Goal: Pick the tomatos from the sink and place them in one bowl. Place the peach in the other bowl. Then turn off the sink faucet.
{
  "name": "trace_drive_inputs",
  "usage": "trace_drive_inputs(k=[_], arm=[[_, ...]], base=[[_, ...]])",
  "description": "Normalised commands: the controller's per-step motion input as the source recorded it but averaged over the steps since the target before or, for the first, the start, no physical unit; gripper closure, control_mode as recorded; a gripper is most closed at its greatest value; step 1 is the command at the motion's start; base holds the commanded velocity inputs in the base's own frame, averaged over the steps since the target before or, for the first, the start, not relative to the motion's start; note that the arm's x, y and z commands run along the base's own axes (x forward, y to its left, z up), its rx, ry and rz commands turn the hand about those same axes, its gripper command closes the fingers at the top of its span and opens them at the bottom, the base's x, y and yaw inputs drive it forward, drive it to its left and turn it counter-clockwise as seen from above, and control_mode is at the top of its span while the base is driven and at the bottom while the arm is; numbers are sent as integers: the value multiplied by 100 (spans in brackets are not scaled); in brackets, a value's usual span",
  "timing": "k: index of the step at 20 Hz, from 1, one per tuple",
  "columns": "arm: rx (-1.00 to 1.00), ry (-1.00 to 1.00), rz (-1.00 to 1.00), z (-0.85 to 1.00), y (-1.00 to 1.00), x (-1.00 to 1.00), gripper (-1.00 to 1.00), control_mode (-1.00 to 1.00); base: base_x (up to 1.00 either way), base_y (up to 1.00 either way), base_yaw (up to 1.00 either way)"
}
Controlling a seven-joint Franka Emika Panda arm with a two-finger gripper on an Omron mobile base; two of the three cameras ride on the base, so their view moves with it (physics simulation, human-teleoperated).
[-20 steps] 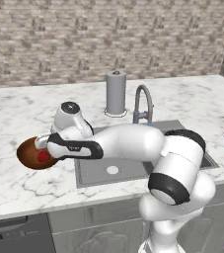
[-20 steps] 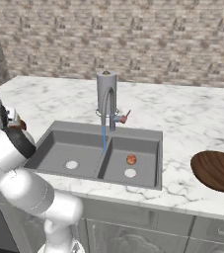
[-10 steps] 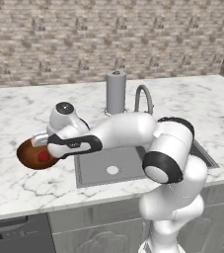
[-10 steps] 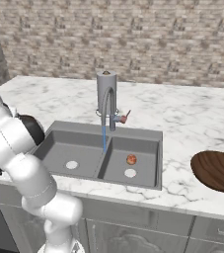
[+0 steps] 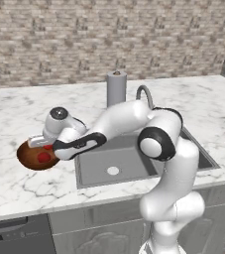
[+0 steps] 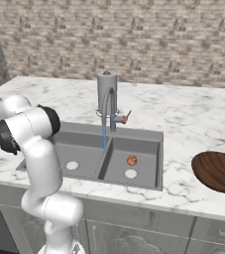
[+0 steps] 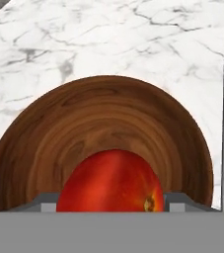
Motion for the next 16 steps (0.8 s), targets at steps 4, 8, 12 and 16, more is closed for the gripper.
trace_drive_inputs(k=[4, 8, 12, 16], arm=[[0, 1, -8, 0, 11, 18, -100, -100], [0, 4, -10, 0, 0, 9, -100, -100], [0, 2, -11, 0, 0, 5, -100, -100], [0, 4, -14, 18, -24, 2, -100, -100]], base=[[0, 0, 0], [0, 0, 0], [0, 0, 0], [0, 0, 0]])
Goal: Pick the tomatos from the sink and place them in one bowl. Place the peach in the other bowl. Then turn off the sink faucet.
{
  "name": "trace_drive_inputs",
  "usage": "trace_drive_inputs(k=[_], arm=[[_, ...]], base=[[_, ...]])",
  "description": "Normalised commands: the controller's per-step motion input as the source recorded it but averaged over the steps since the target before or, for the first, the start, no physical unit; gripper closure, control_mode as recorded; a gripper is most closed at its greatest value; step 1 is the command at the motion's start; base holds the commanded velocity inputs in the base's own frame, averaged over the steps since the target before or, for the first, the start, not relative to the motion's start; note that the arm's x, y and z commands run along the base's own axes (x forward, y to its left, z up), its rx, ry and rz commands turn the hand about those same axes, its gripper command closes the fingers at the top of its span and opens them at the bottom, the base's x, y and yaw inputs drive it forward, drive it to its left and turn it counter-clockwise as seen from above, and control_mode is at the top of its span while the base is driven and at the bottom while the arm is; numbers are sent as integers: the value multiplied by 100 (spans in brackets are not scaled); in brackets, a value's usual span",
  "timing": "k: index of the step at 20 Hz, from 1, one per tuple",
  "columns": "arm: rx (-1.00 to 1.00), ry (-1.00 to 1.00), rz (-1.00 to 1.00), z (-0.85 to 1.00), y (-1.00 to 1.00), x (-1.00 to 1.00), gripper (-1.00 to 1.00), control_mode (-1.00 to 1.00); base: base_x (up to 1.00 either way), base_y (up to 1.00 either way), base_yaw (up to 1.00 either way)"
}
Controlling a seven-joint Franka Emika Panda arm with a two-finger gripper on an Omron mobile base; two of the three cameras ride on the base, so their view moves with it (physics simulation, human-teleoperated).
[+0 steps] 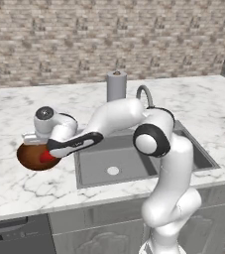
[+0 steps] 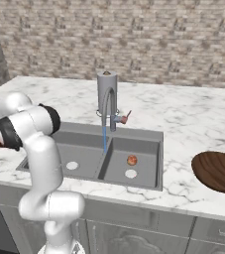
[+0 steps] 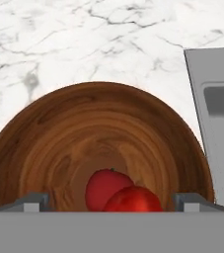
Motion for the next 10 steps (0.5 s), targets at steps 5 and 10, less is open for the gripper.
trace_drive_inputs(k=[5, 10], arm=[[1, 1, -14, 44, -64, -7, -100, -100], [3, 0, -11, 40, -83, -37, -100, -100]], base=[[0, 0, 0], [0, 0, 0]])
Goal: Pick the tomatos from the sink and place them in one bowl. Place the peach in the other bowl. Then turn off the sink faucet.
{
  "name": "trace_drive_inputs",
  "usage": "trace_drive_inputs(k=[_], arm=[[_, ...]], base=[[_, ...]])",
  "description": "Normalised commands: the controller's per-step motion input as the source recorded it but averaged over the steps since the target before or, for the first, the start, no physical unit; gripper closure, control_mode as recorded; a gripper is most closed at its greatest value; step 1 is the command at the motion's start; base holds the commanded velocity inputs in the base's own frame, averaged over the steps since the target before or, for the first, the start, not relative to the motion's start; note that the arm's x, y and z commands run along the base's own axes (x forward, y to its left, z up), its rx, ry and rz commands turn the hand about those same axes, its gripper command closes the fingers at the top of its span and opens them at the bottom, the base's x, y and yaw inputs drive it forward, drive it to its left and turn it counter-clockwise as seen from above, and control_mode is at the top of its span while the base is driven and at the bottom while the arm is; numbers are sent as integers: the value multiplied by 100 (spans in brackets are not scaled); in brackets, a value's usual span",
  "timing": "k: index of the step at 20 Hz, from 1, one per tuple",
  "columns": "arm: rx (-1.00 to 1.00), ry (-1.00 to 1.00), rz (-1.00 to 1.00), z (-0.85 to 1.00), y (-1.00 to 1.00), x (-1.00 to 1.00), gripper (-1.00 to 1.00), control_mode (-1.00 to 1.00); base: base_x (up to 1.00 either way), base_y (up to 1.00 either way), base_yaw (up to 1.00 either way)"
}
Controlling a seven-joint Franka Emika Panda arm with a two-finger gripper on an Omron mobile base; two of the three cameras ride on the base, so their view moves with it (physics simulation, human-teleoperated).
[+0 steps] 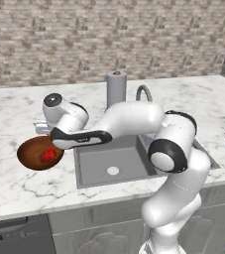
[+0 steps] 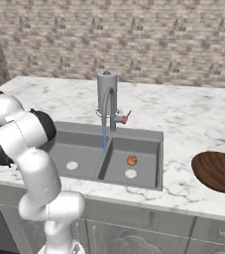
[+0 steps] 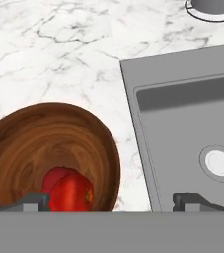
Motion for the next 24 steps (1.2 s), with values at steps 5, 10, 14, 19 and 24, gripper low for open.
trace_drive_inputs(k=[5, 10, 14, 19, 24], arm=[[3, 1, -5, 40, -81, -44, -100, -100], [2, 3, 0, 42, -82, -43, -100, -100], [0, 1, 1, 17, -81, -39, -100, -100], [0, 1, 3, 3, -85, -45, -100, -100], [0, 3, 0, 4, -84, -32, -100, -100]], base=[[0, 0, 0], [0, 0, 0], [0, 0, 0], [0, 0, 0], [0, 0, 0]])
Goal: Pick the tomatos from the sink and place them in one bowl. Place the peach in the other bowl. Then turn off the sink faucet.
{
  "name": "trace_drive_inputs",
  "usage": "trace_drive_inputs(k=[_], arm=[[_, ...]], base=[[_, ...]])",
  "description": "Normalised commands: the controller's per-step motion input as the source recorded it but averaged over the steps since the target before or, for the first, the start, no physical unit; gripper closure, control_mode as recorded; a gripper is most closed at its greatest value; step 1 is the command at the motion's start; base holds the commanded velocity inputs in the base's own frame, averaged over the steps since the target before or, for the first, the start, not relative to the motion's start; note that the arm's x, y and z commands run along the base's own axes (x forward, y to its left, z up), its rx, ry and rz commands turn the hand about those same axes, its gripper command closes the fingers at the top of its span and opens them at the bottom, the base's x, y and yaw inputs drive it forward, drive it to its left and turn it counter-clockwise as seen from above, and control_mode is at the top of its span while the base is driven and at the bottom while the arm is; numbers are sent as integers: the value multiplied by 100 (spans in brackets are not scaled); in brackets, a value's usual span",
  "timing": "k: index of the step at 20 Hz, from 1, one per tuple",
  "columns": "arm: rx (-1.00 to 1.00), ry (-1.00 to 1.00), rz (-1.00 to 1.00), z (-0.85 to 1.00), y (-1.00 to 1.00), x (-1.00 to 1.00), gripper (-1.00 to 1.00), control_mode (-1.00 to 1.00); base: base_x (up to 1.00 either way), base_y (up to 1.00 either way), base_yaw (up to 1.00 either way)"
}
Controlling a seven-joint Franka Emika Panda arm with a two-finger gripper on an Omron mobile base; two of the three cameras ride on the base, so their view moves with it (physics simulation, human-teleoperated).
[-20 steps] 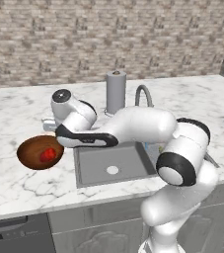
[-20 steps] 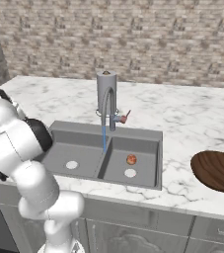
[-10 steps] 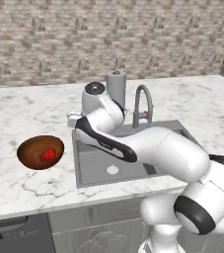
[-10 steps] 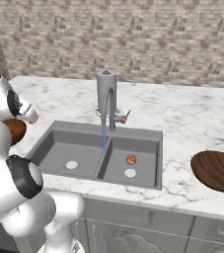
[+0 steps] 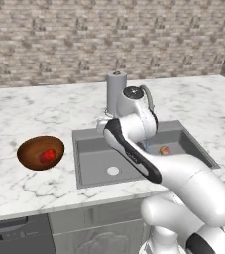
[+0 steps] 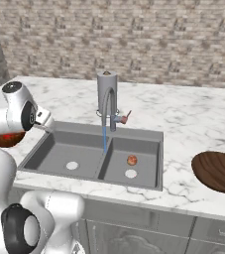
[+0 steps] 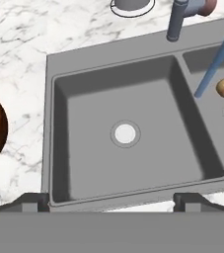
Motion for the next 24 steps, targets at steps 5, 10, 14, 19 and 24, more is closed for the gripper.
trace_drive_inputs(k=[5, 10, 14, 19, 24], arm=[[0, 4, 0, 0, -79, -20, -100, -100], [0, 10, 0, 0, -74, -5, -100, -100], [0, 10, 0, 0, -76, -4, -100, -100], [0, 7, 0, 0, -74, 0, -100, -100], [-1, 3, 0, 0, -73, 0, -100, -100]], base=[[0, 0, 0], [0, 0, 0], [0, 0, 0], [0, 0, 0], [0, 0, 0]])
